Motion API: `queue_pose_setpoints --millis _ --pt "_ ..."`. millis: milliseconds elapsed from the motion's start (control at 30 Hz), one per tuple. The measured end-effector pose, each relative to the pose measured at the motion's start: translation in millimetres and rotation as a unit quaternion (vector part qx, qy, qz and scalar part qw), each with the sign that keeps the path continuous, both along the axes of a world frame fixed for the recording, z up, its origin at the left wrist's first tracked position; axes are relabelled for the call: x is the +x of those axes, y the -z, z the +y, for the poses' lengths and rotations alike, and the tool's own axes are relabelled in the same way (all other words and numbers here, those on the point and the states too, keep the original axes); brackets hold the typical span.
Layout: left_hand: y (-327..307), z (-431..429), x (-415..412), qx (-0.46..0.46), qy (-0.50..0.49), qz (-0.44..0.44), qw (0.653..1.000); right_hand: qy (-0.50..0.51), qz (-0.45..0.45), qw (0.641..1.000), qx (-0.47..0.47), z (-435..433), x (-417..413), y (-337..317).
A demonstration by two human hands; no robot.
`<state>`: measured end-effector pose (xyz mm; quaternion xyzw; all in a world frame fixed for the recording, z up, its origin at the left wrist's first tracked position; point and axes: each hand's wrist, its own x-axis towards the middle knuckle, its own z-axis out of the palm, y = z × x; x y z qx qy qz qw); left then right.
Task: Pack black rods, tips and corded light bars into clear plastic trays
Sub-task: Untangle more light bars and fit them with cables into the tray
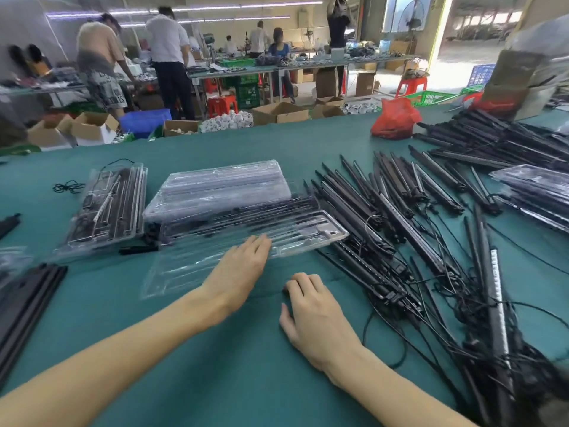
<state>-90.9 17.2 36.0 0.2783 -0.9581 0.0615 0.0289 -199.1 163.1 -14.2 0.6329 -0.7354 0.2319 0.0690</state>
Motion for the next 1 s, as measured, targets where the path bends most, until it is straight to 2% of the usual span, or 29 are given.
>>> queue_pose_setpoints --millis 100,167,300,467,533,600,767,900,1000 --pt "2.8 22.8 25.6 0.093 -0.011 0.065 0.994 0.0 0.008 1.0 0.008 0.0 0.5 0.8" --pt "3.6 32.2 40.6 0.122 -0.021 0.106 0.987 0.002 0.011 1.0 0.014 -0.6 0.3 1.9" --pt "1.0 51.6 67.1 0.119 -0.002 0.164 0.979 0.001 -0.01 1.0 0.013 0.1 0.9 -0.1" --pt "4.6 79.8 95.0 0.118 0.041 0.149 0.981 0.003 0.039 0.999 0.005 5.1 -1.4 -6.2" --pt "8.0 88.1 101.3 0.125 0.035 0.142 0.981 -0.023 0.002 0.999 0.033 8.7 -2.7 -8.3" --pt "12.9 94.6 105.9 0.138 0.027 0.134 0.981 -0.04 -0.07 0.995 0.055 13.6 -5.0 -13.1" --pt "23.5 104.8 120.6 0.153 0.025 0.146 0.977 0.022 -0.297 0.955 -0.012 23.0 -11.4 -17.0" --pt "30.5 111.9 132.3 0.137 0.031 0.138 0.98 0.088 -0.351 0.928 -0.092 18.6 -27.5 -18.3" --pt "32.3 125.3 131.5 0.094 0.044 0.072 0.992 0.11 -0.42 0.897 -0.08 21.8 -35.3 -22.5"
